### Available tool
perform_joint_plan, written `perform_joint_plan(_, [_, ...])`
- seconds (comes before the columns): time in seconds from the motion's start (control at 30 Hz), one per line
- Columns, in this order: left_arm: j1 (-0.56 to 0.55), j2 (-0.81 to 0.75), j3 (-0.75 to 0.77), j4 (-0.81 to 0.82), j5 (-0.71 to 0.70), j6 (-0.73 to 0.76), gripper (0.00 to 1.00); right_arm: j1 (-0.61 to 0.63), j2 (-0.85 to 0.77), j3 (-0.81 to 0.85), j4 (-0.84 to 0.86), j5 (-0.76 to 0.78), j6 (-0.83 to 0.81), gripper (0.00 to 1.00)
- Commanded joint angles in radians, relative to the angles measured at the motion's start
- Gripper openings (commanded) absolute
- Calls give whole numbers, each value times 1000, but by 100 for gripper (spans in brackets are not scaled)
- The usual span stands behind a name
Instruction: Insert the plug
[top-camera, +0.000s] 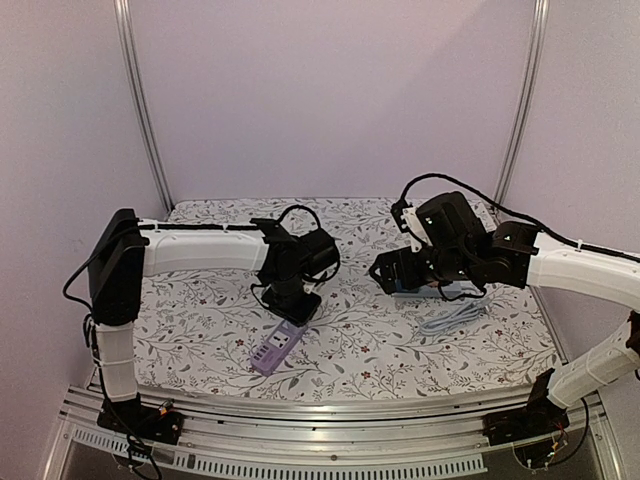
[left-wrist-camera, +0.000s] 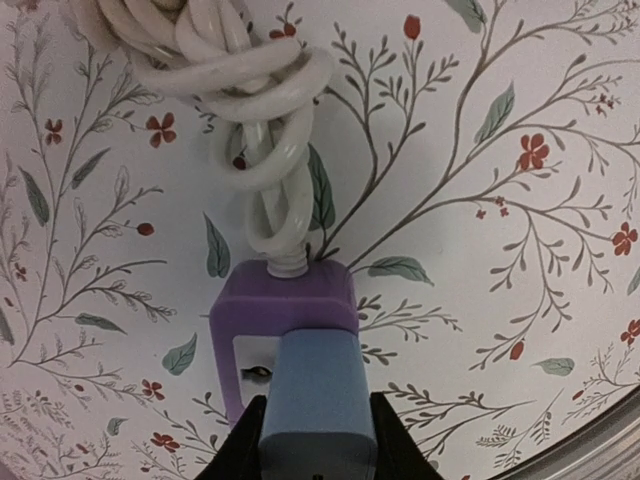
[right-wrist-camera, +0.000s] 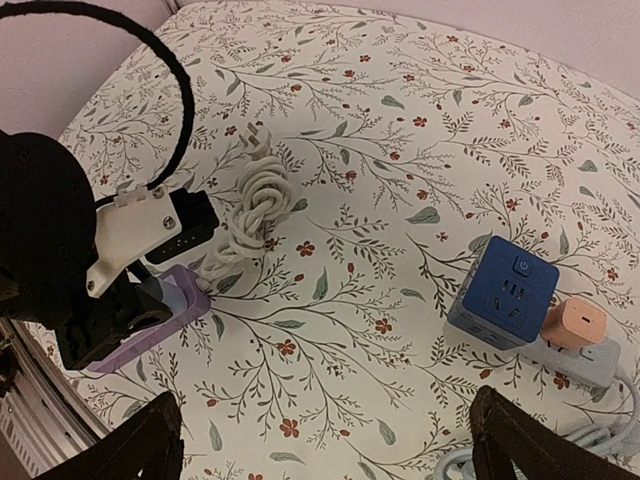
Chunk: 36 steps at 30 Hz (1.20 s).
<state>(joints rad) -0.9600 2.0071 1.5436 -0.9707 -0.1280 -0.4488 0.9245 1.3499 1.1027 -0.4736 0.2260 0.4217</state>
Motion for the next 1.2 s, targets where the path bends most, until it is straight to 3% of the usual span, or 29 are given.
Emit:
perform_joint_plan(0.0, [-8, 30, 6, -22, -9, 10, 0, 4, 6, 12, -20, 2, -4, 99])
perform_joint_plan(0.47, [1, 45, 7, -17, -15, -116, 0, 3, -22, -18, -24, 14, -6, 99])
perform_joint_plan(0.63, [-2, 32, -61, 81, 9, -48, 0, 3, -46, -40, -35, 28, -1, 99])
perform_joint_plan(0.9, [4, 112, 6, 14, -11, 52, 0, 3, -83, -67, -66, 46, 19, 99])
perform_joint_plan(1.17, [42, 97, 10, 22, 28, -14, 0, 3, -129, -92, -72, 67, 40, 99])
